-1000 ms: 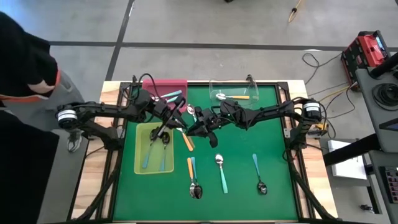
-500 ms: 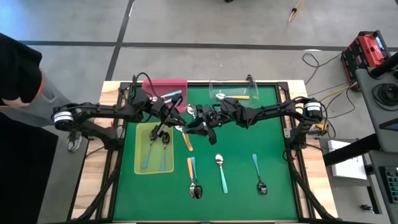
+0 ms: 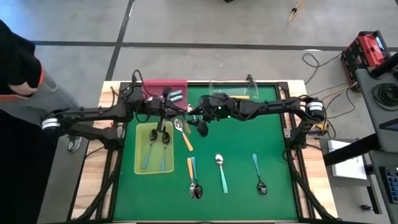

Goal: Sort silverware by color (type)
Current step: Put the yellow spoon into the transparent bin

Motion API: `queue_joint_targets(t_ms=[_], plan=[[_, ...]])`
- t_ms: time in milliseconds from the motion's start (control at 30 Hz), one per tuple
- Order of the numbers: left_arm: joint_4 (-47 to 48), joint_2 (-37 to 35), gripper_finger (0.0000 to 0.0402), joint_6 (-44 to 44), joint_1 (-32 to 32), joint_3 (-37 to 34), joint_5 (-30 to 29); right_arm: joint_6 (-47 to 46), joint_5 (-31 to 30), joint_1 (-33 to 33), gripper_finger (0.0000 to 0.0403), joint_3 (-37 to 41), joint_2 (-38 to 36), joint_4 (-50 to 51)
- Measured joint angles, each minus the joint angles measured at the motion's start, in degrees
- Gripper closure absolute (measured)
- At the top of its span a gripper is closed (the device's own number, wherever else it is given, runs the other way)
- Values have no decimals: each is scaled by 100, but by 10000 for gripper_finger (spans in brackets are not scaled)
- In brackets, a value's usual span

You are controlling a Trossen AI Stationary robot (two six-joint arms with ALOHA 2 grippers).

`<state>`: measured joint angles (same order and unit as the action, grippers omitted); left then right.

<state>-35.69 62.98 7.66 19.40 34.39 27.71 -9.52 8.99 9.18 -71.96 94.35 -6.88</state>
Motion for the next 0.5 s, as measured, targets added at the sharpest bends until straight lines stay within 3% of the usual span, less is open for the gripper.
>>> queue_joint_targets(t_ms=[100, 233, 333, 500], plan=[[20, -274, 401, 89, -7, -194, -370, 128, -324, -8, 191, -424, -29, 850], [-18, -675, 401, 260, 2, -514, -1341, 336, -663, -41, 192, -781, -27, 1528], [-320, -915, 401, 288, 0, -800, -1673, 643, -856, -169, 193, -846, -49, 1480], [-897, -1174, 401, 269, 0, -1141, -1928, 1269, -1727, -503, 193, -656, -34, 687]])
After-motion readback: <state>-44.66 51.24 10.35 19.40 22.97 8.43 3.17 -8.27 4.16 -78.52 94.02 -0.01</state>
